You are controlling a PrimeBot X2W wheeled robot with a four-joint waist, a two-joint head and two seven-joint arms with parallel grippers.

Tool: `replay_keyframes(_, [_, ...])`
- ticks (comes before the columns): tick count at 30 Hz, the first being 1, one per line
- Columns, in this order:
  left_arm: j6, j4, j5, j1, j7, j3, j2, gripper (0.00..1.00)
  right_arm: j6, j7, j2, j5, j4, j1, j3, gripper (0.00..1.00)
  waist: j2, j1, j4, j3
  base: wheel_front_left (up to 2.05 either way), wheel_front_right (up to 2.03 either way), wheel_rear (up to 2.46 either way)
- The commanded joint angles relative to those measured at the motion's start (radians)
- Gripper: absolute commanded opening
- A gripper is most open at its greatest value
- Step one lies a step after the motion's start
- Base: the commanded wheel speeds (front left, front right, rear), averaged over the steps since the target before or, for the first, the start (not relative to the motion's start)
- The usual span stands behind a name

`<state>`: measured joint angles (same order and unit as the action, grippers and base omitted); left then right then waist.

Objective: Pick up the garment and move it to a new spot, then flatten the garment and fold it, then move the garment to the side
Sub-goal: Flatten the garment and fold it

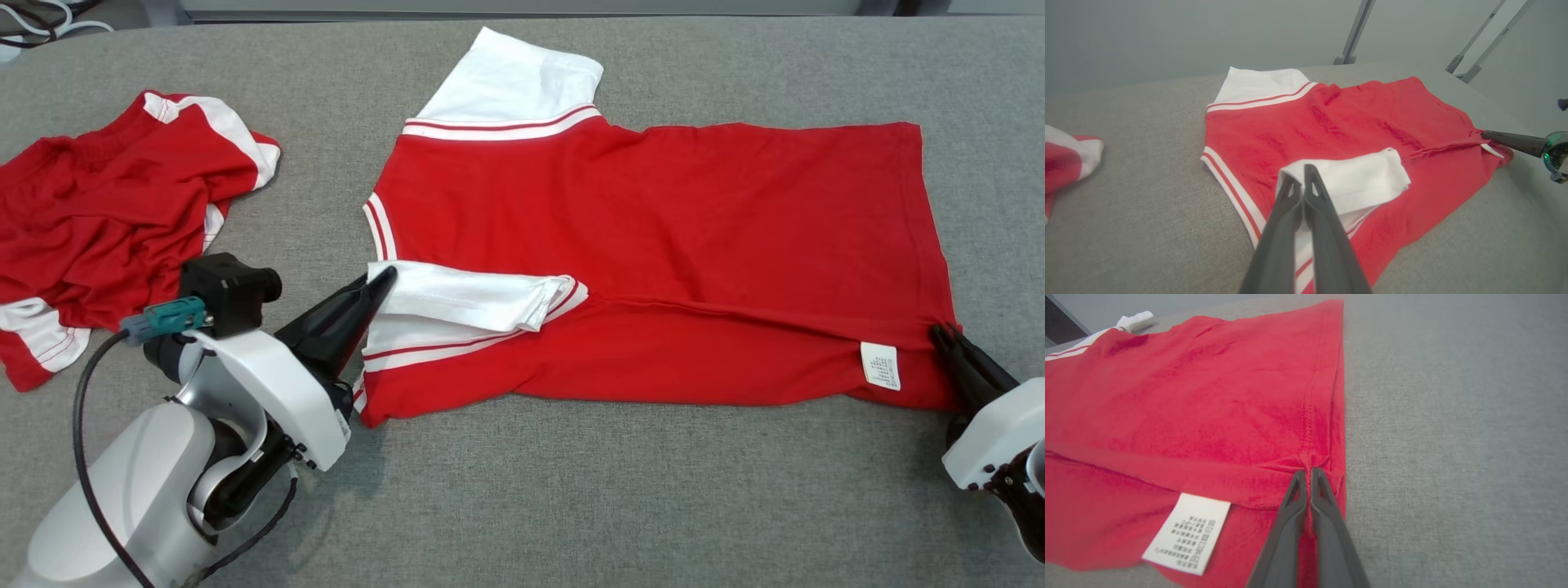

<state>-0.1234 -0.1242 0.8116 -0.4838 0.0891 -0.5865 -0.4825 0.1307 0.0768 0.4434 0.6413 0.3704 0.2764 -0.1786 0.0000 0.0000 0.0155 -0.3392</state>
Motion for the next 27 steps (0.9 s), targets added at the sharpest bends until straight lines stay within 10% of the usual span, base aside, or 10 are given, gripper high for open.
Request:
replay_keyframes(1, [-0.007,0.012,0.003,-0.053,-0.011,0.033,-0.028,0.00,0.000,-0.016,0.033,0.002,-0.011,0.012,-0.015,0.00,0.0000,0.0000,-0.002,-0.002,0.00,0.00,0.00])
replay_keyframes(22, [-0.007,-0.384,-0.013,-0.275,-0.256,-0.172,0.035,0.04,0.000,-0.185,0.041,0.015,0.146,0.141,-0.170,0.00,0.0000,0.0000,-0.034,-0.039,0.00,0.00,0.00])
replay_keyframes(23, [-0.007,-0.401,-0.008,-0.282,-0.268,-0.177,0.041,0.22,0.000,-0.192,0.040,0.017,0.153,0.145,-0.174,0.30,0.0000,0.0000,-0.034,-0.037,0.00,0.00,0.00])
replay_keyframes(24, [-0.007,-0.418,-0.001,-0.288,-0.281,-0.178,0.047,0.75,0.000,-0.197,0.039,0.019,0.160,0.147,-0.178,0.45,0.0000,0.0000,-0.034,-0.035,0.00,0.00,0.00])
replay_keyframes(25, [-0.007,-0.435,0.004,-0.294,-0.293,-0.179,0.052,1.00,0.000,-0.205,0.040,0.019,0.167,0.150,-0.182,0.98,0.0000,0.0000,-0.034,-0.032,0.00,0.00,0.00])
replay_keyframes(27, [-0.007,-0.470,0.007,-0.304,-0.311,-0.178,0.063,1.00,0.000,-0.231,0.038,0.020,0.176,0.157,-0.186,1.00,0.0000,0.0000,-0.034,-0.027,0.00,0.00,0.00])
